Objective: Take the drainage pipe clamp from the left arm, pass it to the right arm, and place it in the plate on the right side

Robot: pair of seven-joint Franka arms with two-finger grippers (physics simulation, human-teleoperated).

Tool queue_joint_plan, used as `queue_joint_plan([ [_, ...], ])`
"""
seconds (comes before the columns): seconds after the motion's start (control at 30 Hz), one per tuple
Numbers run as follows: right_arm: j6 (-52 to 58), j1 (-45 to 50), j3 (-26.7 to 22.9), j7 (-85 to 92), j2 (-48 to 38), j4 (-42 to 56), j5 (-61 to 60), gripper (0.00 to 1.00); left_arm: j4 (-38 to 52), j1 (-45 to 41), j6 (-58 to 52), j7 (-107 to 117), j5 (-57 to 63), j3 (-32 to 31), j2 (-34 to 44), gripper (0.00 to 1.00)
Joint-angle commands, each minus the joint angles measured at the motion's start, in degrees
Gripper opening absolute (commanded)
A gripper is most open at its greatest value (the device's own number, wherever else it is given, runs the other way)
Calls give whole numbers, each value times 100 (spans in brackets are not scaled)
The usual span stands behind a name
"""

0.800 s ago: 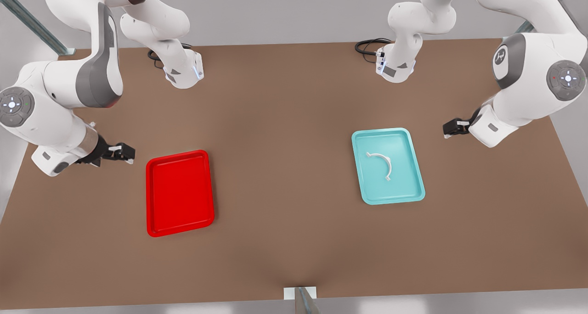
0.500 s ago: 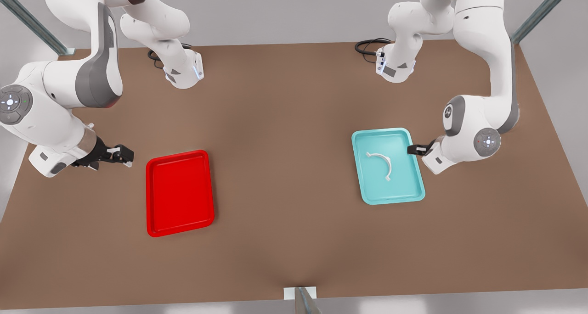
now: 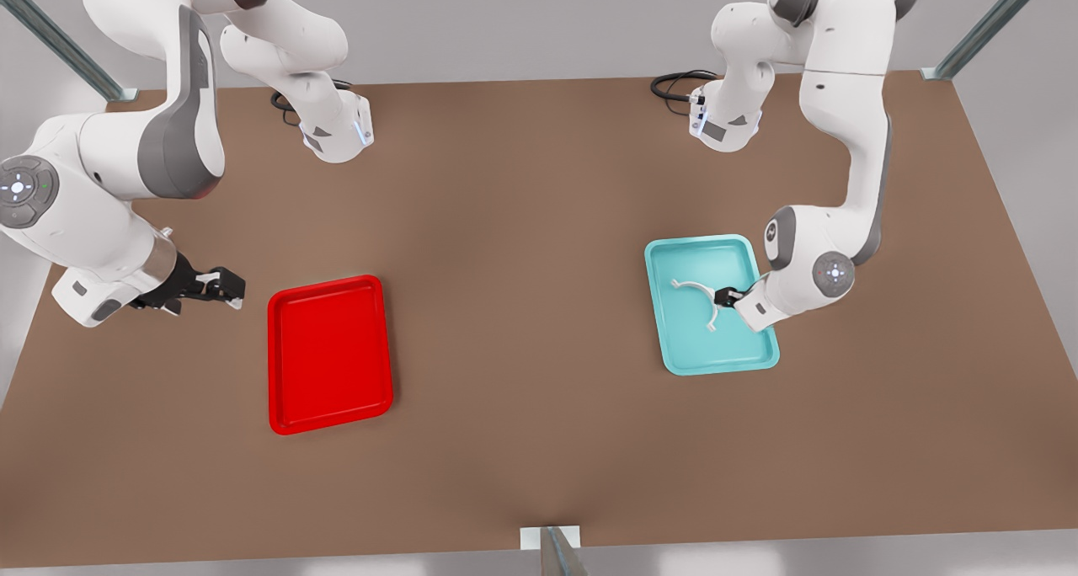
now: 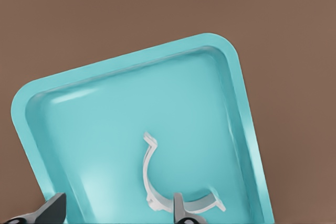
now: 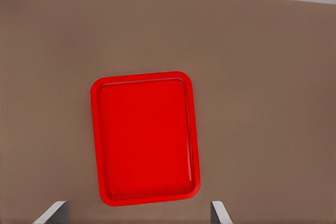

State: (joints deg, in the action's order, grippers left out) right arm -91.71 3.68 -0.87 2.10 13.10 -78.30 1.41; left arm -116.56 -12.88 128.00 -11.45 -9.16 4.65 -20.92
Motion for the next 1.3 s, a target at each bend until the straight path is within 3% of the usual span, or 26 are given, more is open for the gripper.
queue_joint_plan([
  [0.0, -32, 1, -1, 27, 8, 8, -1, 100, -94, -30, 726, -410, -33, 1, -131, 100],
  [0.1, -40, 10, -1, 18, 43, 17, -1, 100, -455, -179, 1456, -173, -42, -8, -298, 100],
  [0.33, -40, 19, -1, 27, 43, 8, -10, 100, -472, -303, 1623, 64, -42, -8, -588, 99],
  [0.5, -40, 19, -1, 27, 43, 8, -10, 100, -464, -329, 1615, 55, -42, -8, -659, 69],
  [0.77, -40, 19, -1, 27, 43, 8, -10, 100, -464, -320, 1615, 55, -42, 1, -711, 55],
  [1.0, -32, 19, -1, 27, 43, 8, -10, 100, -464, -320, 1615, 135, -42, 1, -738, 34],
  [1.13, -32, 19, -1, 36, 43, 8, -10, 100, -464, -320, 1615, 135, -42, 1, -755, 29],
  [1.2, -32, 19, -1, 27, 43, 8, -10, 100, -464, -303, 1615, 135, -42, 1, -764, 21],
  [1.27, -32, 19, -1, 27, 43, 8, -18, 100, -464, -276, 1562, 135, -42, 10, -711, 21],
])
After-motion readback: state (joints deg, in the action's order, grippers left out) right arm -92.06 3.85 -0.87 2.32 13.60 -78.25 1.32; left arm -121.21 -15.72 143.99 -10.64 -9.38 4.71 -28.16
